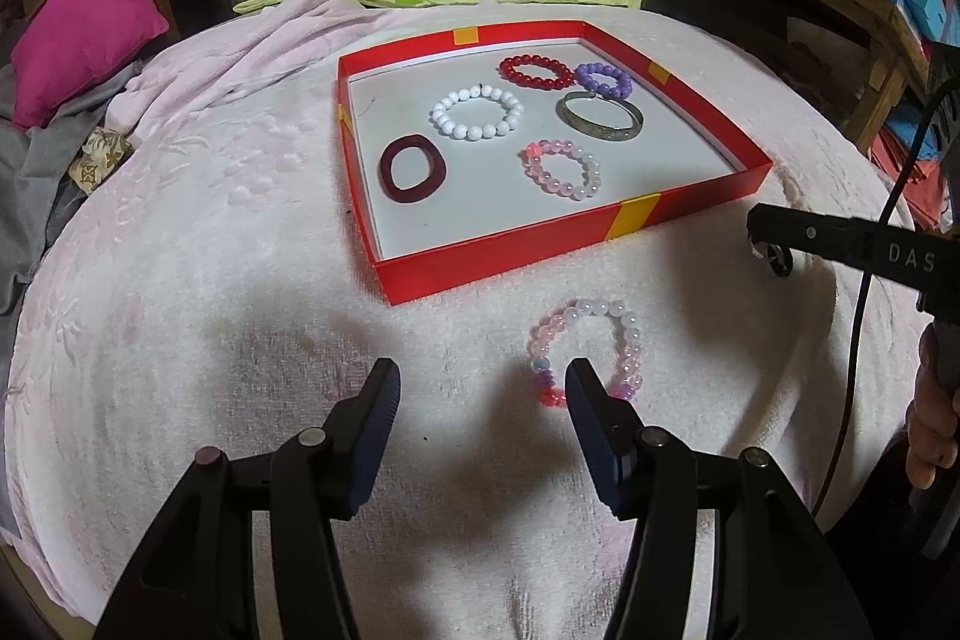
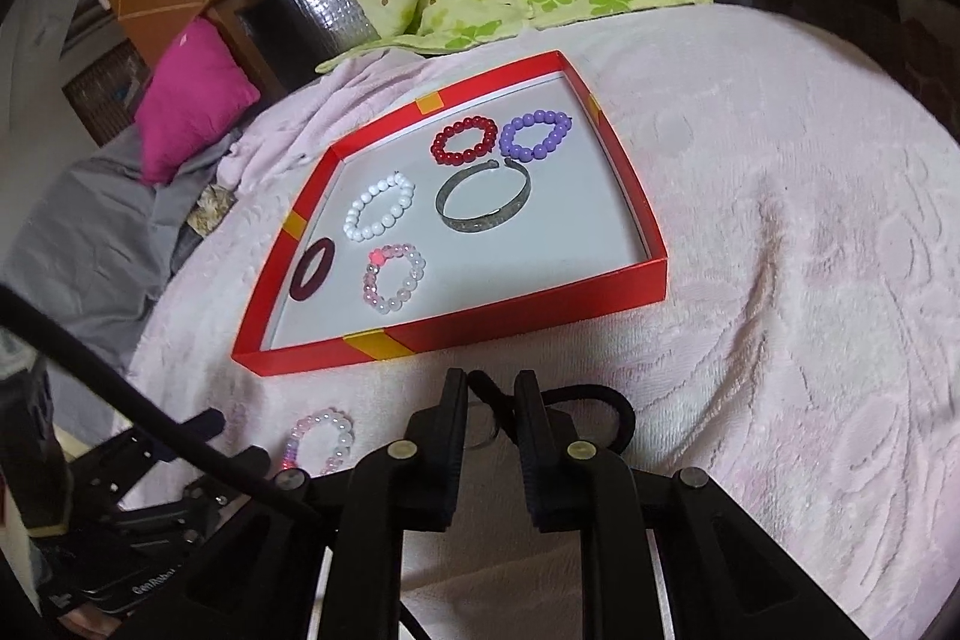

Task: Organize jewelry

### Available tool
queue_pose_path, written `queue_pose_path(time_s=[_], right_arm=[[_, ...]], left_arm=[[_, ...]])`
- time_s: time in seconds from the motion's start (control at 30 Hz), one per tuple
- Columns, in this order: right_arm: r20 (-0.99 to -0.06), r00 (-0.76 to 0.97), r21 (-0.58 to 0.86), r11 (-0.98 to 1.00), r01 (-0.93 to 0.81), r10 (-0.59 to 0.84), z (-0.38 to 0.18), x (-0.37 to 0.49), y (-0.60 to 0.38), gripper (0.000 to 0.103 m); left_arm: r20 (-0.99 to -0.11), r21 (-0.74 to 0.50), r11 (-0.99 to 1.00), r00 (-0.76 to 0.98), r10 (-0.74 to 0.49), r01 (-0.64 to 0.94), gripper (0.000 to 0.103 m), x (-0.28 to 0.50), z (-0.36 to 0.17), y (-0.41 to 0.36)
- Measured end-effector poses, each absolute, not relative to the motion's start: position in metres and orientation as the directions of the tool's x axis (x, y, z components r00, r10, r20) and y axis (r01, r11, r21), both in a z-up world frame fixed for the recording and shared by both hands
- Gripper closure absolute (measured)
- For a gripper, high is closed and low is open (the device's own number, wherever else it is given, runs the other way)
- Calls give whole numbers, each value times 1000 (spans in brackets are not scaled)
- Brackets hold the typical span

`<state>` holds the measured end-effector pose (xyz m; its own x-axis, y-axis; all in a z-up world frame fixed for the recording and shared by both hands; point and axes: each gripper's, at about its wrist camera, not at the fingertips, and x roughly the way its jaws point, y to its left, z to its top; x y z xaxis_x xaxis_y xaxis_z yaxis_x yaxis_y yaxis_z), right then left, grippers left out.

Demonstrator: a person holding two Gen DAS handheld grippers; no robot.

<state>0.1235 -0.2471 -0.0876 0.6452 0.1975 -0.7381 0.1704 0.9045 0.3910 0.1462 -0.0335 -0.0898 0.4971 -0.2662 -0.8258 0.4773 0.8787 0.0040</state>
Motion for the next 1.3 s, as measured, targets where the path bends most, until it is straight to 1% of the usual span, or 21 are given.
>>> queue_pose_path(time_s=[0.1, 0.2, 0.3, 0.5, 0.6, 0.73, 0.77, 0.83, 0.9, 0.97, 1.0, 1.03, 1.1, 1.17, 1.23, 1.3], right_arm=[[-729, 648, 428, 886, 179, 221, -88, 123, -252, 86], [-709, 655, 488, 853, 188, 261, -89, 120, -261, 86], [-689, 664, 541, 816, 205, 291, -90, 116, -273, 86], [-653, 684, 627, 740, 245, 327, -95, 107, -296, 86], [-648, 686, 641, 723, 257, 330, -96, 106, -300, 86], [-643, 689, 644, 723, 251, 333, -95, 105, -300, 86], [-642, 690, 645, 723, 249, 335, -95, 105, -299, 86], [-640, 691, 647, 722, 247, 337, -94, 105, -299, 86], [-639, 691, 648, 721, 247, 338, -95, 104, -300, 86], [-638, 692, 649, 719, 248, 338, -95, 103, -301, 86], [-637, 692, 651, 717, 249, 339, -95, 103, -302, 86], [-634, 694, 657, 711, 251, 341, -95, 103, -303, 86], [-636, 698, 654, 711, 260, 329, -94, 101, -306, 84], [-659, 691, 615, 741, 268, 297, -91, 101, -304, 83], [-677, 685, 574, 776, 262, 270, -89, 103, -299, 82], [-691, 677, 540, 804, 251, 252, -87, 105, -293, 71]], left_arm=[[-826, -14, 871, 485, -286, 491, 38, 144, -89, -34], [-828, -74, 853, 444, -341, 516, 37, 142, -88, -33], [-837, -131, 826, 385, -388, 548, 32, 140, -91, -35], [-851, -156, 836, 359, -384, 526, 32, 144, -99, -33], [-847, -183, 839, 352, -400, 512, 32, 147, -99, -33], [-838, -187, 831, 356, -413, 523, 33, 145, -99, -38], [-837, -186, 829, 357, -414, 527, 35, 145, -100, -40], [-837, -180, 823, 355, -416, 539, 52, 145, -102, -44], [-840, -178, 823, 351, -413, 540, 60, 147, -105, -47], [-840, -174, 826, 356, -409, 536, 64, 148, -107, -49], [-838, -172, 825, 360, -410, 538, 69, 147, -107, -50], [-835, -171, 823, 364, -413, 542, 76, 147, -106, -50], [-833, -167, 819, 365, -415, 549, 84, 146, -106, -50], [-835, -157, 819, 368, -408, 551, 90, 146, -107, -50], [-837, -159, 821, 366, -407, 549, 91, 147, -107, -49], [-834, -156, 821, 372, -408, 550, 91, 147, -106, -49]])
